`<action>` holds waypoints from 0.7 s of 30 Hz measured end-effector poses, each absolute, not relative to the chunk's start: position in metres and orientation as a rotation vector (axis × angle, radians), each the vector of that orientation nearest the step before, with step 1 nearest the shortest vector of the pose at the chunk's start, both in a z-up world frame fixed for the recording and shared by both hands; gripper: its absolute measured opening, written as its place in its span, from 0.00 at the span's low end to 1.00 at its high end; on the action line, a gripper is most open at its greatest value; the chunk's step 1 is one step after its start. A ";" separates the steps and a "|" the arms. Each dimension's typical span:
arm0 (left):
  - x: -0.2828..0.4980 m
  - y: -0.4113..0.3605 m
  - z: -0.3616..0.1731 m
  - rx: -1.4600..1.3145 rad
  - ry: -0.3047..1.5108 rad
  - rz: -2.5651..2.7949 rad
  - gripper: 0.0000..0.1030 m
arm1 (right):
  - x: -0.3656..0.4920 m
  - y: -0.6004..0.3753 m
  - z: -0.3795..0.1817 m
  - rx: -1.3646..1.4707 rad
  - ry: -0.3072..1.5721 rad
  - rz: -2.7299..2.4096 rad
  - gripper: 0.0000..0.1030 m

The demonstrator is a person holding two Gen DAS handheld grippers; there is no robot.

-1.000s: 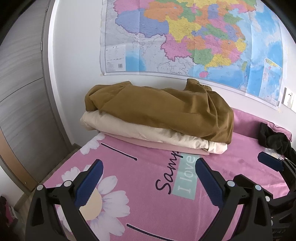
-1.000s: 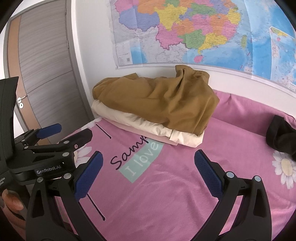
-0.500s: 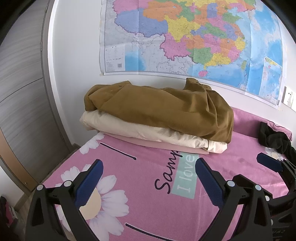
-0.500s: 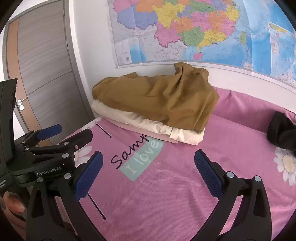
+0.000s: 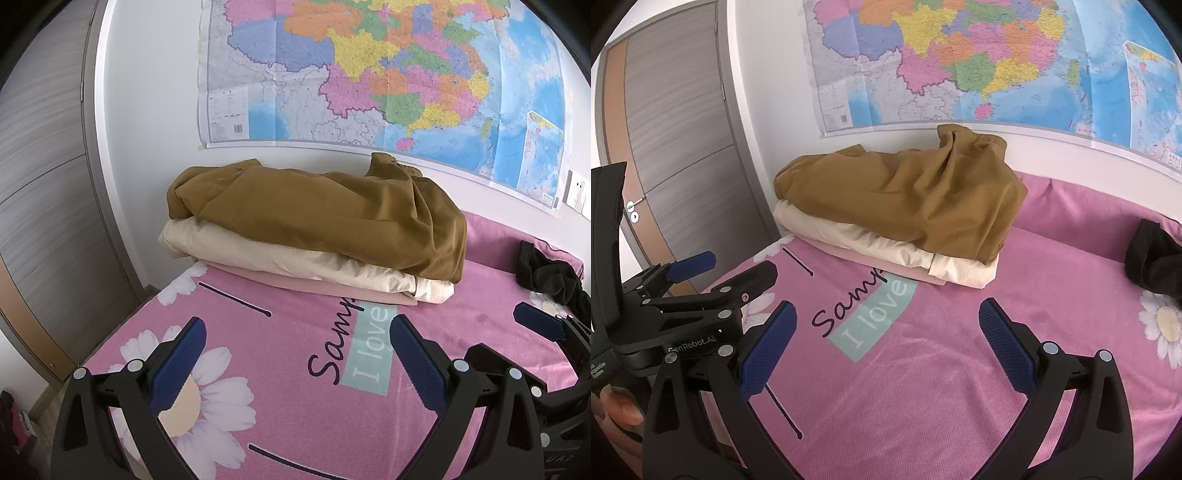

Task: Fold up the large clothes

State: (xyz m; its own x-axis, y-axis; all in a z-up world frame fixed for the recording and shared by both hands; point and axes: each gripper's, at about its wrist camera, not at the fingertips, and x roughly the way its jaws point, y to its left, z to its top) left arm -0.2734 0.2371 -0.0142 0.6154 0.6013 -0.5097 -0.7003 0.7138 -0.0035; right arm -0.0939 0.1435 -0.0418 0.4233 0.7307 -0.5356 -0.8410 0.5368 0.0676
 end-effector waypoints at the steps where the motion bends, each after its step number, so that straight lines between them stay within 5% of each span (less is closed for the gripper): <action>1: -0.273 0.237 -0.014 -0.211 0.506 0.757 0.94 | -0.094 0.144 -0.042 -0.224 0.552 0.995 0.95; 21: -0.271 0.240 -0.017 -0.214 0.515 0.753 0.94 | -0.093 0.143 -0.042 -0.222 0.556 0.996 0.95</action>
